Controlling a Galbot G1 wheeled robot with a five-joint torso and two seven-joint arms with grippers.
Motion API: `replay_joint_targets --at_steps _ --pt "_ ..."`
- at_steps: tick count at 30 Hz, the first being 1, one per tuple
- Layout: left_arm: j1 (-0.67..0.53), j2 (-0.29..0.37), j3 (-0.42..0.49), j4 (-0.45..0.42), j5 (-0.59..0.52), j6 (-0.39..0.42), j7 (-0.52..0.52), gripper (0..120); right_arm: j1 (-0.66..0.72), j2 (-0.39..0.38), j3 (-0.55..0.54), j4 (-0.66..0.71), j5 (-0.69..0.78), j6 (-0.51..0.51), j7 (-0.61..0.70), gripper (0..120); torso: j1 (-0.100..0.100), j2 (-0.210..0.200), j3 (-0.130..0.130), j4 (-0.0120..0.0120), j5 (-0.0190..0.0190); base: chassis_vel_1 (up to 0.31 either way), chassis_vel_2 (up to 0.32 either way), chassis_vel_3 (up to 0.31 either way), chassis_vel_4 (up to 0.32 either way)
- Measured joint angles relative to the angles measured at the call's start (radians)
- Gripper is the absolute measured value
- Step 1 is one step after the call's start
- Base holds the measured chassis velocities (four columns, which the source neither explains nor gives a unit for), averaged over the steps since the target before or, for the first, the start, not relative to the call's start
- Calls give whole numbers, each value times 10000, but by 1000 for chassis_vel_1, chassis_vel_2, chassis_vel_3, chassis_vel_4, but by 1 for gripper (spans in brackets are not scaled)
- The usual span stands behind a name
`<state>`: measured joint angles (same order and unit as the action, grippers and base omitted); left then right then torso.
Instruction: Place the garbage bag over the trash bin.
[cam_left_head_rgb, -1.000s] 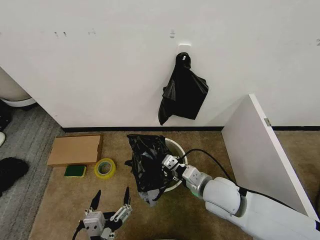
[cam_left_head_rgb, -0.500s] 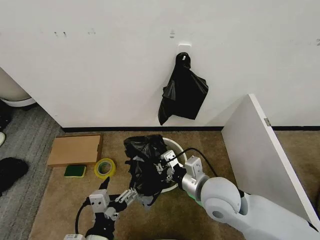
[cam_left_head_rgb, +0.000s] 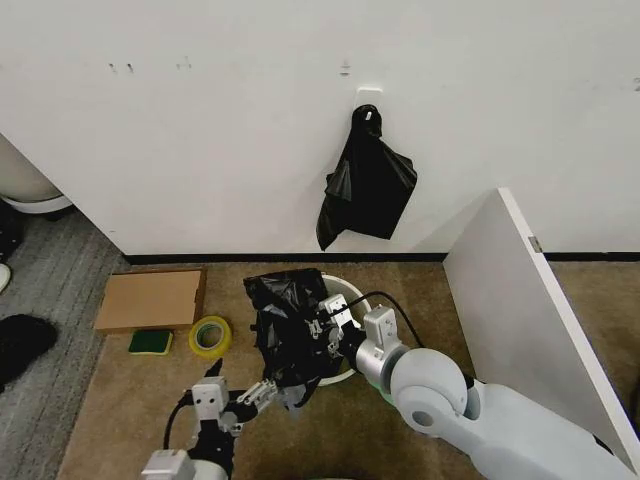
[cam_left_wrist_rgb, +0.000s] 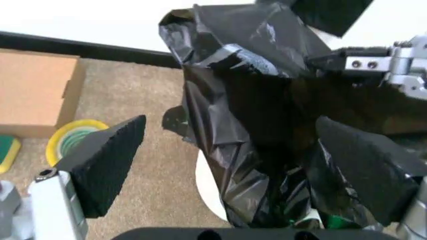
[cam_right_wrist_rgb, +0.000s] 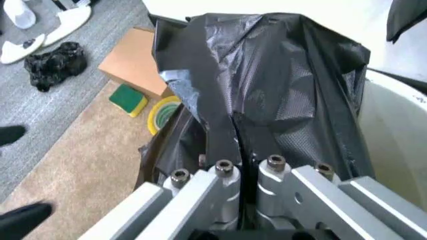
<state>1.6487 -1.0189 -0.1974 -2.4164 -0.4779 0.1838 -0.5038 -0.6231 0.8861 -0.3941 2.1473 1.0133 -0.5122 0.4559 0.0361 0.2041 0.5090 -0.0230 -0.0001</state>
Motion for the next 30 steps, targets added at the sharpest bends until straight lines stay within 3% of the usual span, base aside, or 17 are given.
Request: replay_joint_targets --at_steps 8,20,30 --pt "-1565 823 -55 587 -1650 928 -524 100 241 171 -321 -5 378 -88 199 0 0 0 0 1 0 0 0 0 0" --pt "-2249 680 46 1367 -1841 1325 -625 99 1026 609 -1160 -190 839 -191 388 0 0 0 -1 1 -2 0 0 0 0" --pt "-3136 164 265 2482 -2156 1379 -774 98 1241 994 -1302 -419 1093 -234 623 0 0 -2 0 1 -1 0 0 0 0"
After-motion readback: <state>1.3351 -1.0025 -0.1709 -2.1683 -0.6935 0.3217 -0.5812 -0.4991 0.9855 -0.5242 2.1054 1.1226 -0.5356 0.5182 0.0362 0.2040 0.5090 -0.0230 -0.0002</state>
